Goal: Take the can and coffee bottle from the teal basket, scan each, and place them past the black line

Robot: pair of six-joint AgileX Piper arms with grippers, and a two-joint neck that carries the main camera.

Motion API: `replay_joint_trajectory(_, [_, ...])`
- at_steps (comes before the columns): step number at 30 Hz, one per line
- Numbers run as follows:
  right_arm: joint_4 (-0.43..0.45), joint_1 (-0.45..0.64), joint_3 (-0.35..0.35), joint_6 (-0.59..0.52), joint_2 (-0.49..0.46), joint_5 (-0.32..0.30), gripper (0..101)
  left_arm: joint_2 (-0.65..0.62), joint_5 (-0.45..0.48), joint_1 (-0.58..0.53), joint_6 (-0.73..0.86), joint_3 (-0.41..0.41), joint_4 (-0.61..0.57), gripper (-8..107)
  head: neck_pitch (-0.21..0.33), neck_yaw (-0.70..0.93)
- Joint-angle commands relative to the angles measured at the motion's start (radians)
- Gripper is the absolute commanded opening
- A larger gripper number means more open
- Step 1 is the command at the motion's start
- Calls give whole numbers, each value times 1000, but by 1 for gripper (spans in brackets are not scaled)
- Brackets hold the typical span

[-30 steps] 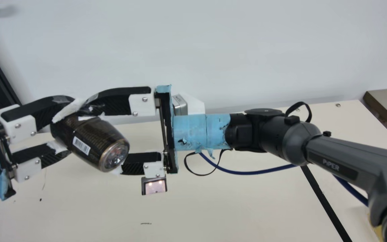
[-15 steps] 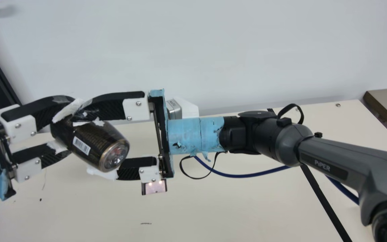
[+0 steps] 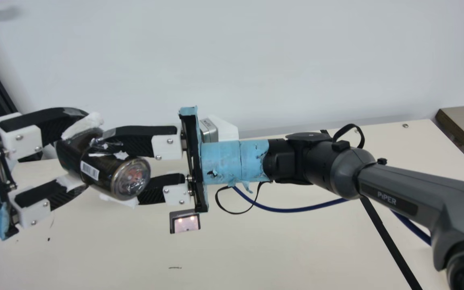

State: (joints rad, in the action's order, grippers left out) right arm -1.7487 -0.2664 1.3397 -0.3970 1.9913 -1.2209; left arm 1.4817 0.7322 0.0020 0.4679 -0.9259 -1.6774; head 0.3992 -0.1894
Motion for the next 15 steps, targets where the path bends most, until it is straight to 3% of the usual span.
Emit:
replay_joint_trajectory(1, [0,0,0,0,0,0,0,1,-26,6,-4,-4,11,90,37,-5])
replay_joint_trajectory(10, [25,0,0,0,0,16,0,20,-193,87,18,-60,109,90,37,-5])
replay_joint_trajectory(15, [27,0,0,0,0,21,0,14,-338,98,103,-107,231,90,37,-5])
